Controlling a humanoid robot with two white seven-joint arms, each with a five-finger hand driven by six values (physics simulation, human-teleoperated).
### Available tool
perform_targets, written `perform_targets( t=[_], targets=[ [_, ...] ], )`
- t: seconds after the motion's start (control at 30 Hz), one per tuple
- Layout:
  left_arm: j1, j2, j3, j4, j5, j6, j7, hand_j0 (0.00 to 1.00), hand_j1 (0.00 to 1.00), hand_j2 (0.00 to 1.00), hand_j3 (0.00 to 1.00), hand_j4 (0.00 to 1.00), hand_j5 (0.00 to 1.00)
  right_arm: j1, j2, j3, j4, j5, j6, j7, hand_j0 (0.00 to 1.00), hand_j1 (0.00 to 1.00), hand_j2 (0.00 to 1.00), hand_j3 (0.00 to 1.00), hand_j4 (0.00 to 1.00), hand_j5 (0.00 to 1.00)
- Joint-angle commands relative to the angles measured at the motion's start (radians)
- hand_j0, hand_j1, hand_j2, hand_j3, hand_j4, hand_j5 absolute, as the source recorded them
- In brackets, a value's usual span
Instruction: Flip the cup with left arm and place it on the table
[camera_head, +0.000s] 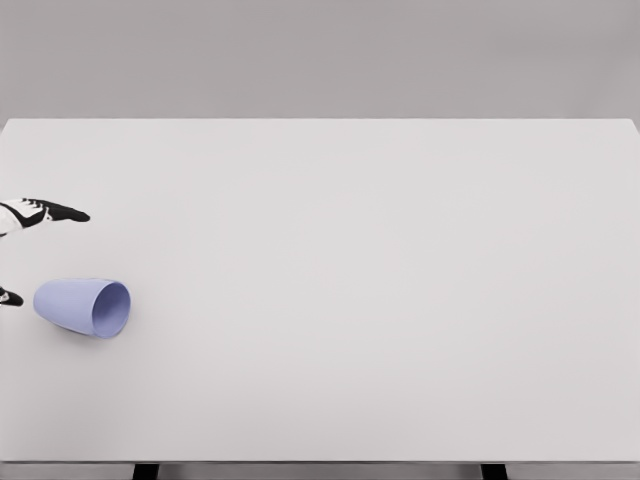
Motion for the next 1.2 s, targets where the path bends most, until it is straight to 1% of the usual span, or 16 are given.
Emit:
perform_targets(
  t=[0.0,0.03,0.1,0.17,0.3,0.43,0.5,0.57,0.83,0.9,1.17],
  targets=[
    [0.000,-0.023,-0.008,-0.010,0.083,0.066,-0.004,1.00,1.00,1.00,1.00,1.00,1.00,0.000,0.000,0.000,0.000,0.000,0.000,0.001,1.00,1.00,1.00,1.00,1.00,1.00],
    [0.000,-0.044,-0.008,-0.015,0.083,0.107,-0.005,1.00,1.00,1.00,1.00,1.00,1.00,0.000,0.000,0.000,0.000,0.000,0.000,-0.001,1.00,1.00,1.00,1.00,1.00,1.00],
    [0.002,-0.053,-0.023,-0.021,0.080,0.145,-0.010,1.00,1.00,1.00,1.00,1.00,1.00,0.000,0.000,0.000,0.000,0.000,0.000,-0.001,1.00,1.00,1.00,1.00,1.00,1.00],
    [0.011,-0.055,-0.028,-0.021,0.080,0.152,-0.061,1.00,1.00,1.00,1.00,1.00,1.00,0.000,0.000,0.000,0.000,0.000,0.000,0.001,1.00,1.00,1.00,1.00,1.00,1.00],
    [0.026,-0.055,-0.032,-0.035,0.076,0.150,-0.102,1.00,1.00,1.00,1.00,1.00,1.00,0.000,0.000,0.000,0.000,0.000,0.000,0.001,1.00,1.00,1.00,1.00,1.00,1.00],
    [0.034,-0.093,-0.032,-0.033,0.071,0.155,-0.102,1.00,1.00,1.00,1.00,1.00,1.00,0.000,0.000,0.000,0.000,0.000,0.000,0.001,1.00,1.00,1.00,1.00,1.00,1.00],
    [0.035,-0.096,-0.032,-0.032,0.069,0.176,-0.101,1.00,1.00,1.00,1.00,1.00,1.00,0.000,0.000,0.000,0.000,0.000,0.000,-0.001,1.00,1.00,1.00,1.00,1.00,1.00],
    [0.035,-0.126,-0.032,-0.033,0.008,0.211,-0.101,1.00,1.00,1.00,1.00,1.00,1.00,0.000,0.000,0.000,0.000,0.000,0.000,-0.001,1.00,1.00,1.00,1.00,1.00,1.00],
    [0.035,-0.155,-0.046,-0.032,-0.026,0.244,-0.101,1.00,1.00,1.00,1.00,1.00,1.00,0.000,0.000,0.000,0.000,0.000,0.000,-0.001,1.00,1.00,1.00,1.00,1.00,1.00],
    [0.035,-0.167,-0.046,-0.030,-0.047,0.248,-0.101,1.00,1.00,1.00,1.00,1.00,1.00,0.000,0.000,0.000,0.000,0.000,0.000,0.001,1.00,1.00,1.00,1.00,1.00,1.00],
    [0.035,-0.182,-0.046,-0.027,-0.050,0.268,-0.099,1.00,1.00,1.00,1.00,1.00,1.00,0.000,0.000,0.000,0.000,0.000,0.000,0.001,1.00,1.00,1.00,1.00,1.00,1.00]
  ],
)
